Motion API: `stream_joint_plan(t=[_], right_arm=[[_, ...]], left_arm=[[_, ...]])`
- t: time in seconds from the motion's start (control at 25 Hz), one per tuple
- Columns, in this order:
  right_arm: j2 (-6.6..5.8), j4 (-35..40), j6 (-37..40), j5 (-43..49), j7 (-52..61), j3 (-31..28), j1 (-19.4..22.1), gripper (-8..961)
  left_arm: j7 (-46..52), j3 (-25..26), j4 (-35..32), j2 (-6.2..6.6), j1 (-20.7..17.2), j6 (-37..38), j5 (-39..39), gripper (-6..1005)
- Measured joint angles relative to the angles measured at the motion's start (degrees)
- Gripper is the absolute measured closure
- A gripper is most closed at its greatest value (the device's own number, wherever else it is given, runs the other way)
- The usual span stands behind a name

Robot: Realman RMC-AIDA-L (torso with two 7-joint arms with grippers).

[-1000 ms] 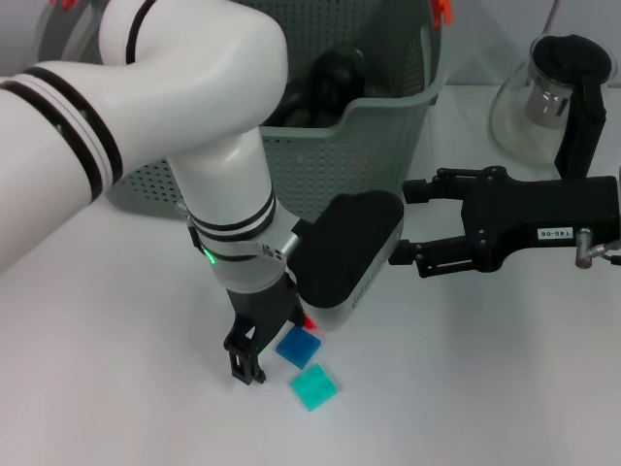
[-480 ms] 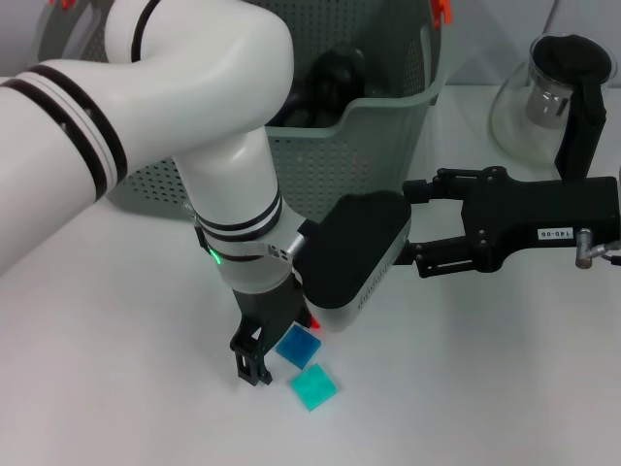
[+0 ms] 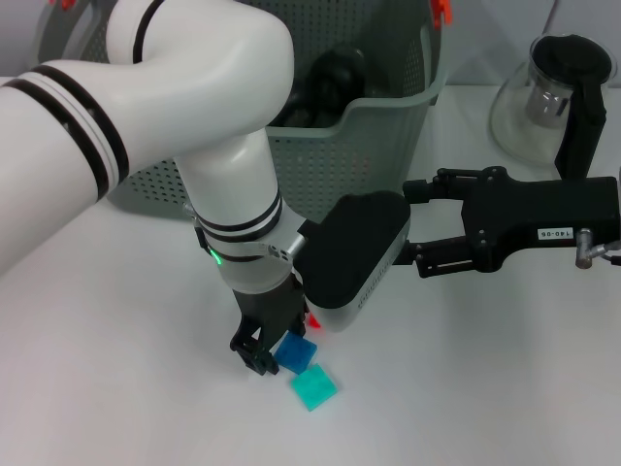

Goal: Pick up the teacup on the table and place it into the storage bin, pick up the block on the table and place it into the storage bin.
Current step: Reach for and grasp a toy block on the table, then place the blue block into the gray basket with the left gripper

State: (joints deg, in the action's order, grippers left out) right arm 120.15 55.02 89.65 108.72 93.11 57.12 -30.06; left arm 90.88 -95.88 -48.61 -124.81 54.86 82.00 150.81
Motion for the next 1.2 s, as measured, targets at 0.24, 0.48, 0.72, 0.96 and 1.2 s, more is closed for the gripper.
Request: stream_joint_plan(t=[0.24,0.48,0.72,0.96,1.2], right_arm=[[0.0,-0.01,0.0,0.0,0.09,0.0,0.0,25],[0.0,-0.48,0.11,0.0,0.16,0.0,0.0,25],[-0.09,-0.54,0.14,0.0,0.14,0.0,0.0,25],[-0.09,-0.54,0.38,0.0,0.06,0.0,0.0,25],[-0.09,-0.54,0.64,0.0,0.01,-0.68,0.0,25]], left_arm=[[0.09,-0.32,0.01,0.0,0.0,-0.09,-0.04,459],[0.15,-0.53,0.01,0.0,-0.01,-0.1,-0.72,566],[0.17,-0.63,-0.02,0.0,-0.01,0.05,-0.77,572],[0.2,-1.02,-0.1,0.0,-0.03,0.0,-0.88,577],[1.07,-0.85,-1.02,0.04,0.03,0.68,-0.88,583]])
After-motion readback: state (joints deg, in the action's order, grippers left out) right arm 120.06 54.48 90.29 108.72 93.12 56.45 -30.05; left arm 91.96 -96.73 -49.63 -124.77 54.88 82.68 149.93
